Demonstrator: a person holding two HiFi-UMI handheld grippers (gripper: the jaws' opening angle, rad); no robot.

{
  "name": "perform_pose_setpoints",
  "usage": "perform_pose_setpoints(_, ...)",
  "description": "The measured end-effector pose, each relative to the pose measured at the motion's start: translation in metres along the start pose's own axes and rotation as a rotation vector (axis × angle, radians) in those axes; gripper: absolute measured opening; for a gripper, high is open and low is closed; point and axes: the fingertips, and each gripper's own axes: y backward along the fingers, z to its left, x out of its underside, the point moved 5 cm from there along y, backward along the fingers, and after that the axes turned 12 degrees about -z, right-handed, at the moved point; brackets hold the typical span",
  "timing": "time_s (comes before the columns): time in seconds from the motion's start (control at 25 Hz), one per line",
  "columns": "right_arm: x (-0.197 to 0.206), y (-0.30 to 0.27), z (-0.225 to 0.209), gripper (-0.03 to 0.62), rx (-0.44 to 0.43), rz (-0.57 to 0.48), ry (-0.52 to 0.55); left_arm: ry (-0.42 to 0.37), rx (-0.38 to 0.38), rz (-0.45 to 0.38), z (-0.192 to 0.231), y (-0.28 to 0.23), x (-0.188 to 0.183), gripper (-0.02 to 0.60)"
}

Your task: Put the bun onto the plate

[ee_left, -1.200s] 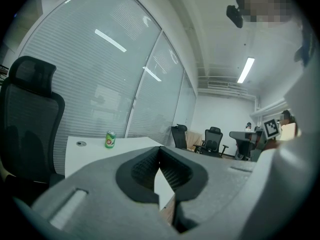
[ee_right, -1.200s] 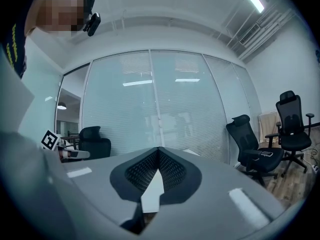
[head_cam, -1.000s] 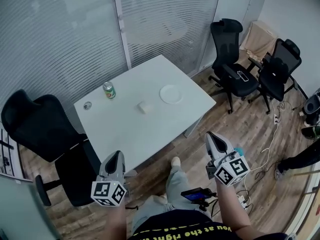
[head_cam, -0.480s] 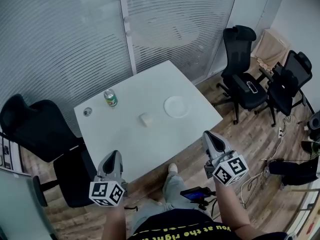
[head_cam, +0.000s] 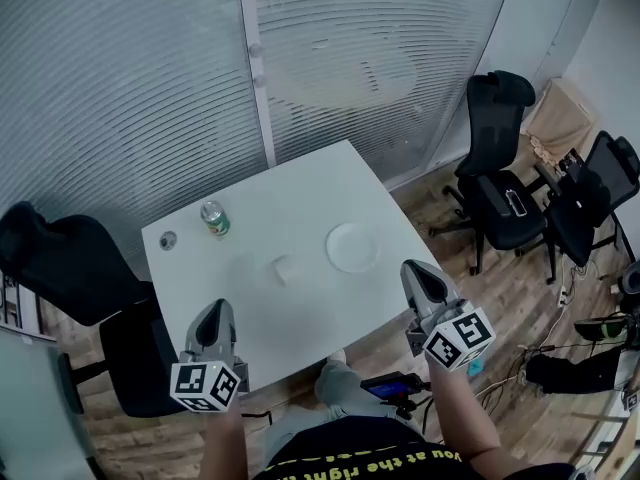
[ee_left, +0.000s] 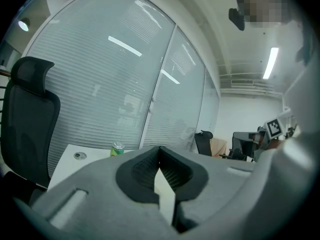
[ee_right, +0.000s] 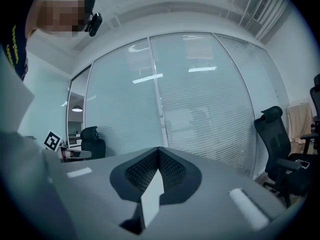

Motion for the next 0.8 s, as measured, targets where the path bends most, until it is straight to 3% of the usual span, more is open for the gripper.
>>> perform_pose_setpoints(0.48,0.002,-0.055,-0.052,0.006,-0.096,0.032,-0.023,-0.006,-0.100,-0.012,-0.006,-0.046,0.001,0.002)
perform_pose_setpoints(0.8,0.005,-0.076,-0.061,0.006,-0.127,0.042,-0.040,-0.006,-0.111,-0.021,-0.008,-0.066,-0.002,0.002)
